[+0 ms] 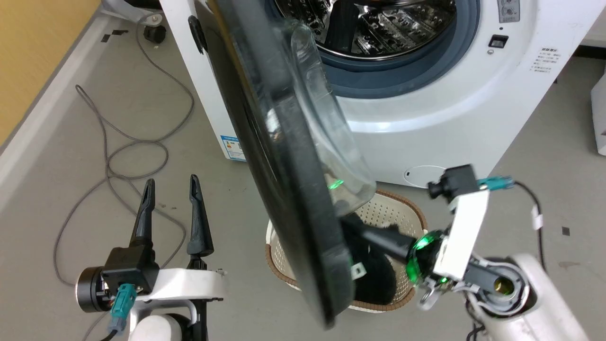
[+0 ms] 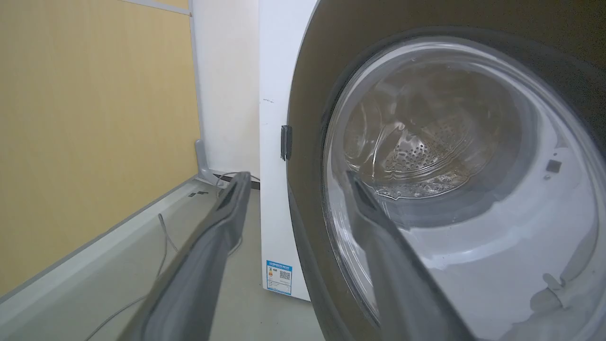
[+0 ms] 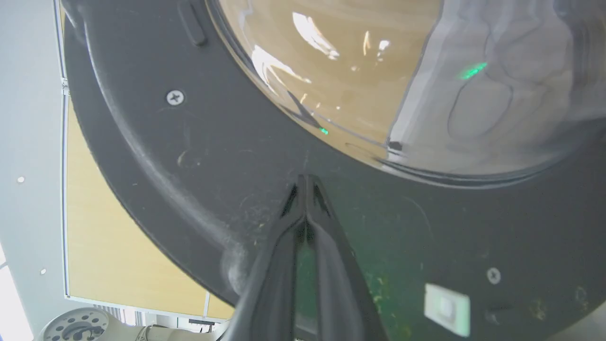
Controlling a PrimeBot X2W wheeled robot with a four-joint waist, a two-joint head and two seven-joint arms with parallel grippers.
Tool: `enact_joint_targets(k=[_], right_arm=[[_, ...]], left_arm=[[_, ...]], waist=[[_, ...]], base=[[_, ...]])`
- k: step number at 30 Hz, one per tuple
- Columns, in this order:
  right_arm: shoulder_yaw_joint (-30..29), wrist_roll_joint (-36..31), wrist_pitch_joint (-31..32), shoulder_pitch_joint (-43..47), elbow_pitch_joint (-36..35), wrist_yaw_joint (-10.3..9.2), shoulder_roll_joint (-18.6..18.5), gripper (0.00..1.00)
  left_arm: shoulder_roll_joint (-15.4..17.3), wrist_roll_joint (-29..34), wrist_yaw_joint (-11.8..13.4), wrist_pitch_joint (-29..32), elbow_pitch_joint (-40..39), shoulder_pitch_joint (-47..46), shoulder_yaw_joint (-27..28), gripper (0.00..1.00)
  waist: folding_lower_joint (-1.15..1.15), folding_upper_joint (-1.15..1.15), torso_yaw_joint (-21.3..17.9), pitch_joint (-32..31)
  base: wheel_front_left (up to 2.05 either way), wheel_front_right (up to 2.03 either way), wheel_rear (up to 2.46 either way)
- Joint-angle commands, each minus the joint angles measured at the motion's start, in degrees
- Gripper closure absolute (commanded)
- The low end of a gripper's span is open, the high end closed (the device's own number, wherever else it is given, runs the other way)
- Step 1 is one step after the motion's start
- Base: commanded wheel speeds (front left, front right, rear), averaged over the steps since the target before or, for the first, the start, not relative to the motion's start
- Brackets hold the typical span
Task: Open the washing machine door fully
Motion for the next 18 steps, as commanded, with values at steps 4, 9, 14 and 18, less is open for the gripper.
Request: enact_joint_targets(k=[4,9,14,18], right_arm=[[1.94,0.01,0.73,3.17,-1.74,0.06,1.63,1.0],[3.89,0.28,1.4,5.86,-2.34,0.06,2.64,1.0],[3.79,0.0,-0.08,8.0,-2.52,0.06,3.18,1.0],[0.8,-0.75,-5.06,9.29,-2.35,0.06,3.68,1.0]], left_arm=[[0.07,0.56,-0.2,-0.3,0.39,1.16,0.24,0.0],[0.07,0.67,-0.19,-0.3,0.73,1.79,0.65,0.0],[0.07,0.92,-0.21,-0.3,1.13,3.07,0.87,0.0],[0.07,1.25,-0.64,-0.3,1.79,4.33,1.43,0.0]], waist=[[0.01,0.0,0.29,-0.62],[0.01,0.0,0.23,-1.74],[0.01,0.0,-0.14,-3.66],[0.01,0.0,-0.67,-5.73]], base=[[0.0,0.0,0.0],[0.0,0.0,0.0],[0.0,0.0,0.0],[0.0,0.0,0.0]])
